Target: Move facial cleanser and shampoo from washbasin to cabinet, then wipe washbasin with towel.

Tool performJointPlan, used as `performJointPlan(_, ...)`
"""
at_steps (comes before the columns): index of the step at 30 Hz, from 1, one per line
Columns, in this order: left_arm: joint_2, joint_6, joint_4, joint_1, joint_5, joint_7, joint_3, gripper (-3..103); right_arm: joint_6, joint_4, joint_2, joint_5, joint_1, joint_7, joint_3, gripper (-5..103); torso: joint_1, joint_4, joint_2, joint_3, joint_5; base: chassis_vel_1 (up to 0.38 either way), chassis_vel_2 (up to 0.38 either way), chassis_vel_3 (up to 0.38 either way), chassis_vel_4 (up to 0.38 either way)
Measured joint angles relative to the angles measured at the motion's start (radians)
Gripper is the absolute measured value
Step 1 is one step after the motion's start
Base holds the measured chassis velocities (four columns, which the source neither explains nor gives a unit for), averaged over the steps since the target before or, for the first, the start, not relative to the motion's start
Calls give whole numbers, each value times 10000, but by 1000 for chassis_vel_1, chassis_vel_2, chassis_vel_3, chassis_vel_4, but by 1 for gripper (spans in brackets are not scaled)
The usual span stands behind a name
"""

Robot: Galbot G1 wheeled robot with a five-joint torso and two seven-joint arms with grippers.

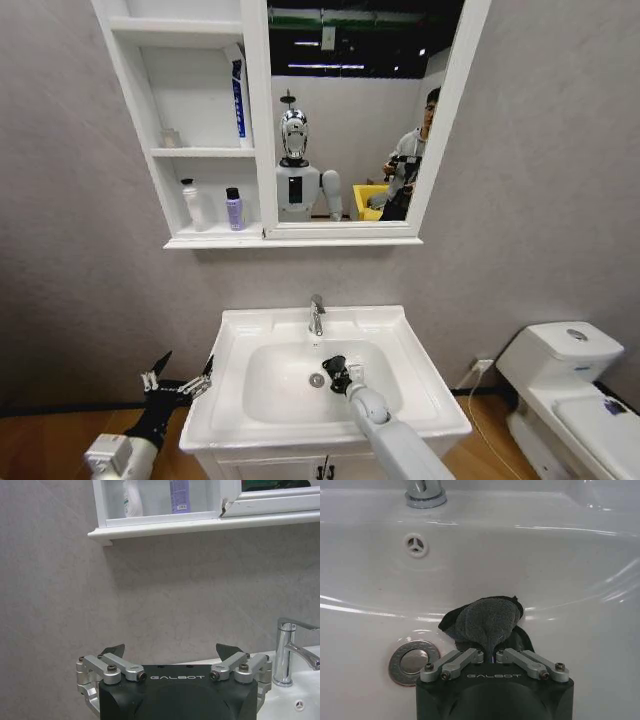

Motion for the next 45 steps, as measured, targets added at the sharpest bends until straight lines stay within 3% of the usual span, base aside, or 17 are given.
performJointPlan(7, 0, 0, 0, 0, 0, 0, 0, 100, 52, -368, 1032, 69, 129, -65, -727, 6, -1, 5, 5, -5, -7, 0, 0, 0, 0)
performJointPlan(9, 0, 0, 0, 0, 0, 0, 1, 100, 192, -544, 1617, 215, 183, -312, -944, 6, -1, 3, 5, -4, -1, 0, 0, 0, 0)
performJointPlan(17, 0, 0, 0, 0, 0, -1, 0, 100, 482, 310, 1824, 1181, 55, -895, -1465, 6, -1, 5, -2, 4, 4, 0, 0, 0, 0)
performJointPlan(22, 0, 0, 0, 0, 0, -1, -1, 100, 513, 1568, 1176, 993, -489, -869, -1250, 6, -1, 4, -2, 3, 4, 0, 0, 0, 0)
performJointPlan(27, 0, 1, -1, 0, 0, 0, -1, 100, 540, 3908, 226, 438, -1597, -855, -317, 6, -1, 1, -1, 0, 4, 0, 0, 0, 0)
performJointPlan(33, 0, 0, 0, 0, 0, -1, 0, 100, 841, 6302, -631, -827, -2962, -1156, 1082, 6, -1, 4, 0, -1, 4, 0, 0, 0, 0)
performJointPlan(35, 0, 0, 0, 0, 0, 0, 0, 100, 1038, 7217, -1079, -1474, -3681, -1225, 2044, 6, -2, 0, 1, -1, 4, 0, 0, 0, 0)
performJointPlan(39, 0, 0, 0, 0, 0, 0, 0, 100, 1476, 7563, -1537, -1862, -4133, -1234, 2863, 6, -2, 0, 1, -1, 5, 0, 0, 0, 0)
performJointPlan(41, 0, 0, -1, 1, 0, 0, 0, 100, 1982, 7134, -1900, -1936, -4127, -1296, 3497, 6, -2, 2, 2, -1, 2, 0, 0, 0, 0)
performJointPlan(45, 0, 0, 0, 0, 0, 0, 0, 100, 2597, 6159, -1962, -1939, -3699, -1445, 3744, 6, -1, 3, 1, -1, 5, 0, 0, 0, 0)
